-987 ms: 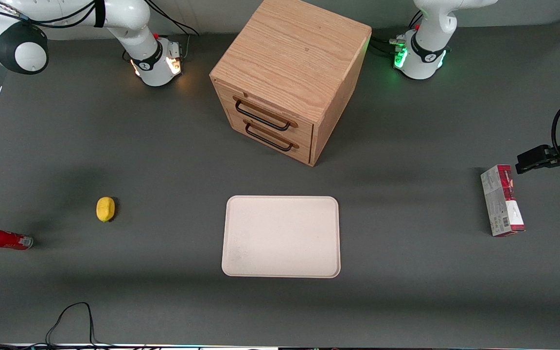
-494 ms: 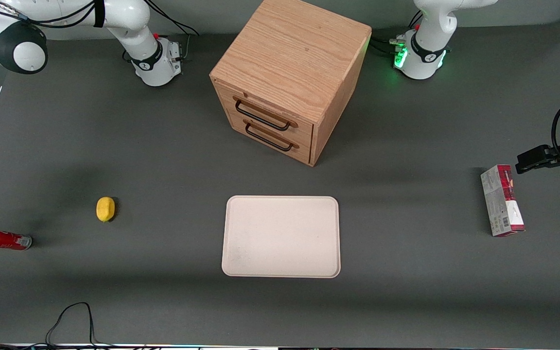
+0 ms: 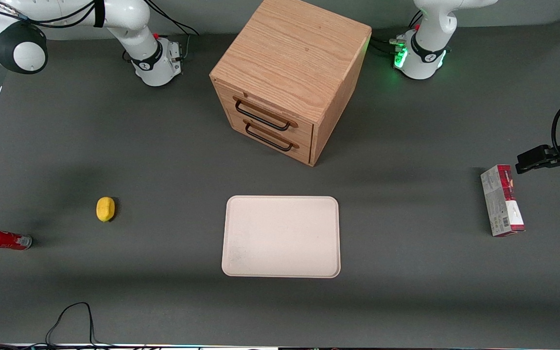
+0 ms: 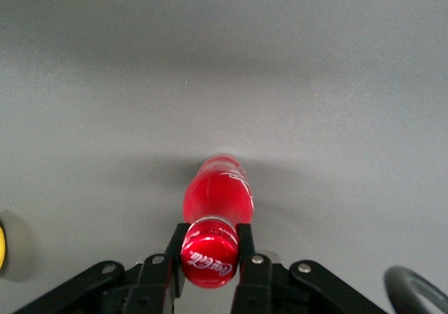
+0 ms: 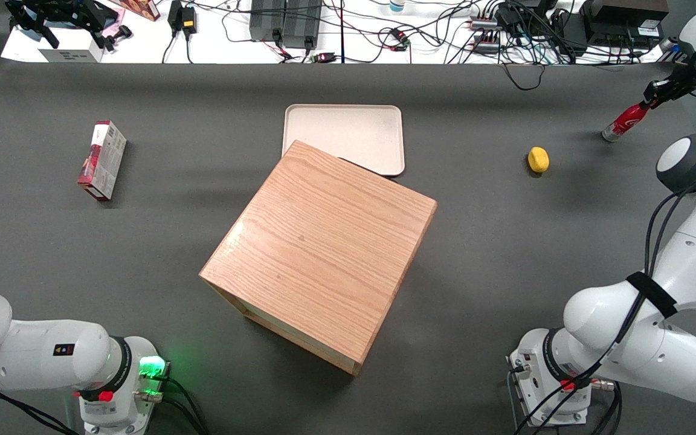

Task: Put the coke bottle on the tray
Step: 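Lift the bottle with the right gripper and carry it toward the white tray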

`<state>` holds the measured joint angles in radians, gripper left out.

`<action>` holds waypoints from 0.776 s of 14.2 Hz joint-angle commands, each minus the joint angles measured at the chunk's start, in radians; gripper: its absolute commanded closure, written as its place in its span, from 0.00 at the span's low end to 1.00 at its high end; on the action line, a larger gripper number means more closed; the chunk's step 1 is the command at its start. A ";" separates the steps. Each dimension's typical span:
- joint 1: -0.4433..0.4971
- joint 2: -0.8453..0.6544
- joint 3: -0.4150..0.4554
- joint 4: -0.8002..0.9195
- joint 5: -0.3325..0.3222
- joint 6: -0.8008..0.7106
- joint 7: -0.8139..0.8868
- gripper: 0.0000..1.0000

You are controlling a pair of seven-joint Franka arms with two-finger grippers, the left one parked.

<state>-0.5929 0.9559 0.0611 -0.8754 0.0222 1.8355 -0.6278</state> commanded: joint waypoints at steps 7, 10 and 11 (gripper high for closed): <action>-0.007 -0.251 0.002 0.016 -0.034 -0.312 -0.084 1.00; -0.010 -0.374 0.002 0.033 -0.034 -0.410 -0.089 1.00; -0.010 -0.423 0.003 0.033 -0.034 -0.444 -0.087 1.00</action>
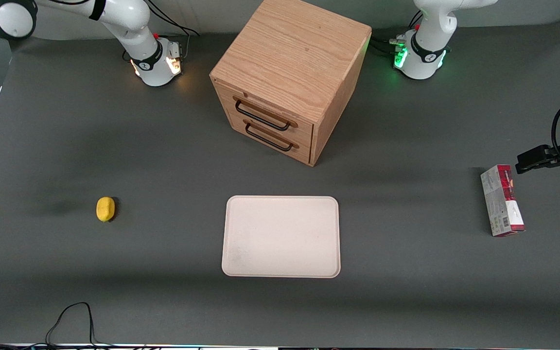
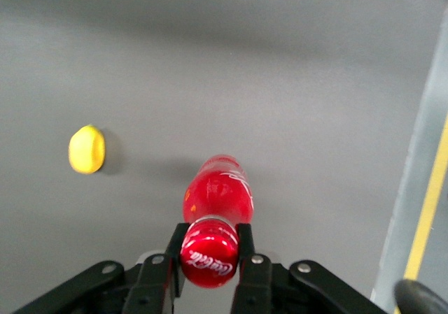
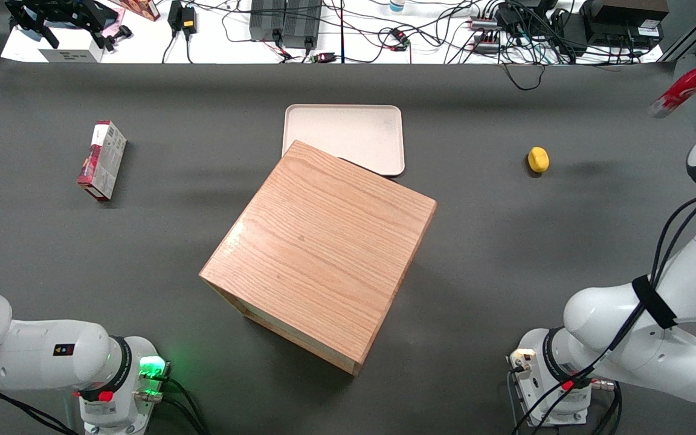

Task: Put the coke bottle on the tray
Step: 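Lift the bottle with the right gripper and carry it toward the white tray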

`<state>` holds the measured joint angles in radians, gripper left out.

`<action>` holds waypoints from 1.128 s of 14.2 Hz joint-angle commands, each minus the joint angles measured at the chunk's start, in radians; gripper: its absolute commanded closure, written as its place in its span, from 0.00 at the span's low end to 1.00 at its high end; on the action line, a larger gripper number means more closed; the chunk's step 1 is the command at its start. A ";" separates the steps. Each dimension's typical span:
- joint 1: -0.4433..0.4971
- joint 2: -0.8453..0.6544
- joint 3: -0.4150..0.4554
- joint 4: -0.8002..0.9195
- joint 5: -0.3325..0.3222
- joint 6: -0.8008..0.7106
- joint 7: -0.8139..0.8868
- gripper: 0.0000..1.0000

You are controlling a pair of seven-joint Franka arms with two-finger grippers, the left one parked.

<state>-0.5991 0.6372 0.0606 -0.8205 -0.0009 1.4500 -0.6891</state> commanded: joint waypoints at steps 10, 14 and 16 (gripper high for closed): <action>0.322 -0.217 0.015 -0.025 -0.001 -0.183 0.400 1.00; 0.611 -0.217 0.008 -0.025 -0.014 -0.172 0.748 1.00; 0.762 -0.208 0.011 -0.025 -0.043 -0.152 0.943 1.00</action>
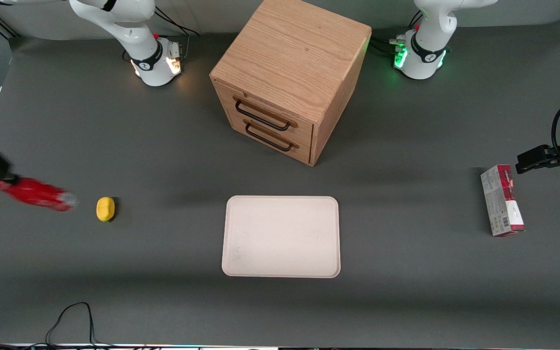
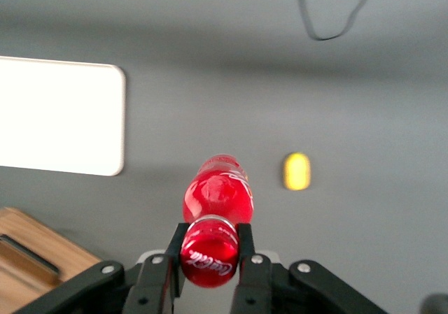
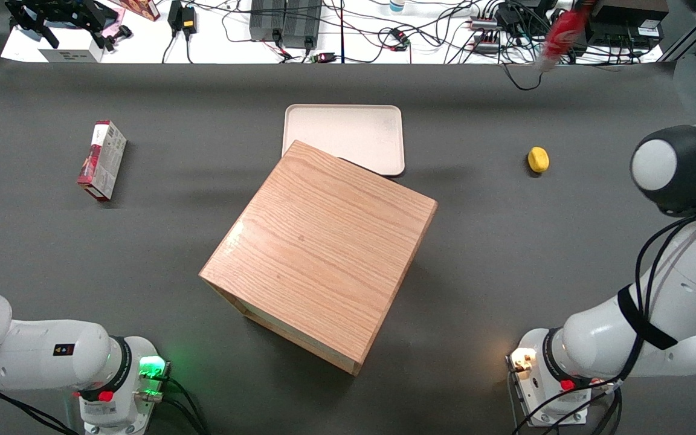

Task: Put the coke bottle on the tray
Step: 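Lift the bottle with the right gripper and carry it toward the white tray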

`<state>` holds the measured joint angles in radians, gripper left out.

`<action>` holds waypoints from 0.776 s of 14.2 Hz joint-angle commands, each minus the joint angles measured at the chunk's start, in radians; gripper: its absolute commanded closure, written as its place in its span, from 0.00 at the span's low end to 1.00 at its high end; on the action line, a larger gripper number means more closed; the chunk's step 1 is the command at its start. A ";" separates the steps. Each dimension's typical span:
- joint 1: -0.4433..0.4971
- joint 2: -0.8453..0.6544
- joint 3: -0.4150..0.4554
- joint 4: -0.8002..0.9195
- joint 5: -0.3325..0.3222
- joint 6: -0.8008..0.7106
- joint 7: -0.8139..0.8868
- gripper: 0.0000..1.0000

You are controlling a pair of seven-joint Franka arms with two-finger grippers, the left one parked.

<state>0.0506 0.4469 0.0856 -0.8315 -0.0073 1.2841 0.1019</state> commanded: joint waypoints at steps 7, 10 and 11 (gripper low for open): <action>0.445 0.064 -0.014 -0.021 -0.142 0.193 0.436 1.00; 0.454 0.116 -0.012 -0.026 -0.137 0.242 0.424 1.00; 0.454 0.145 -0.012 -0.026 -0.135 0.251 0.424 1.00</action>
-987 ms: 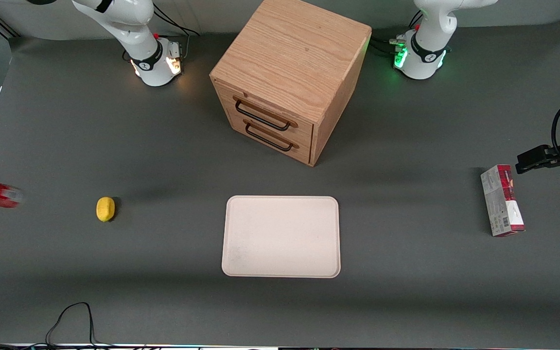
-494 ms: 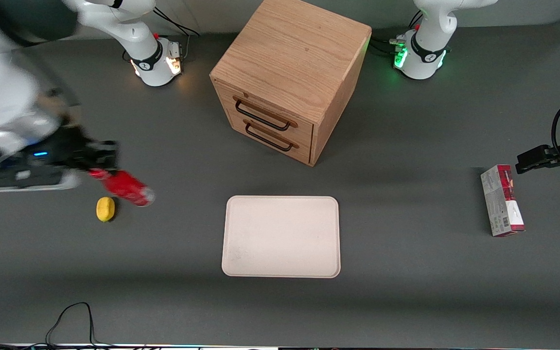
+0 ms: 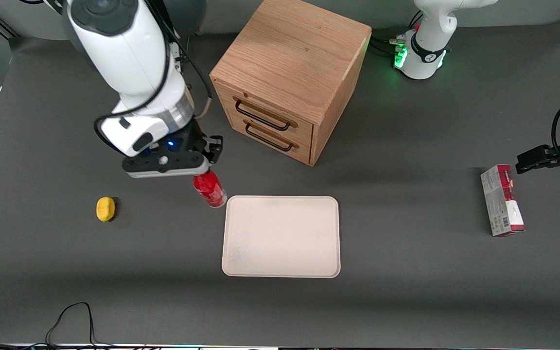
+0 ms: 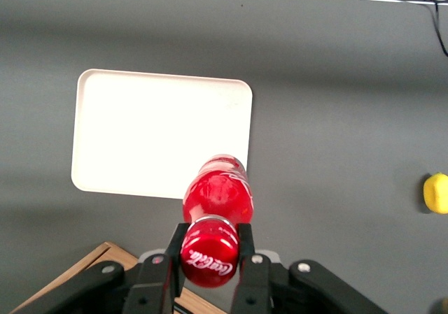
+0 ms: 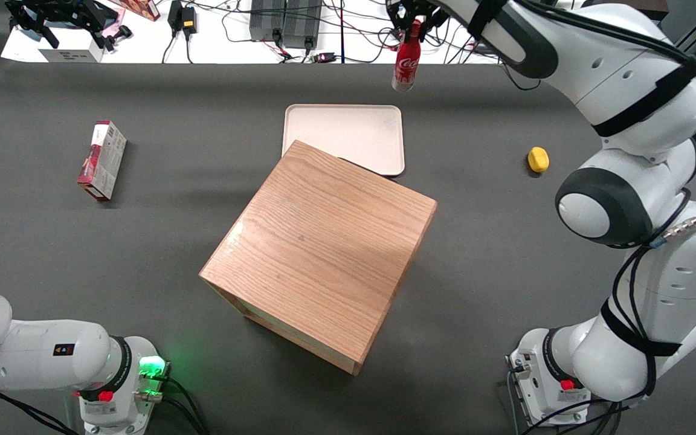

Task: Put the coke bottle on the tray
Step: 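Lower the bottle onto the white tray's edge with the right gripper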

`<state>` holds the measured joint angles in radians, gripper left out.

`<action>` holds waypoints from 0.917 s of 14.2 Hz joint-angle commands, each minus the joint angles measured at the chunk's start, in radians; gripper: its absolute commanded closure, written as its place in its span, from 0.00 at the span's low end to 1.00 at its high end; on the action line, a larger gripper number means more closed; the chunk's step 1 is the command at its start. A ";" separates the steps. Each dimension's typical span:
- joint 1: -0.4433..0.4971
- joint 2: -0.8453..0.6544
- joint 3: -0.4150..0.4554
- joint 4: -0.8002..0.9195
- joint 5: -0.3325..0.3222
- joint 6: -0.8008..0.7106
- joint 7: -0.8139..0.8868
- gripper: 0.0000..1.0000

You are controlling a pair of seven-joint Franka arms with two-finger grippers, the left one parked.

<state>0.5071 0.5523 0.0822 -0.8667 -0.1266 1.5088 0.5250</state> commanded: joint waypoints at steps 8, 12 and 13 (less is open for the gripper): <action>-0.021 0.265 -0.012 -0.032 0.027 0.261 -0.002 1.00; -0.030 0.273 -0.013 -0.178 0.032 0.459 0.006 1.00; -0.030 0.284 -0.015 -0.182 0.030 0.473 0.006 1.00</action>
<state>0.4767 0.8542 0.0738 -1.0021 -0.1181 1.9333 0.5249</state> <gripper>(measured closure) 0.687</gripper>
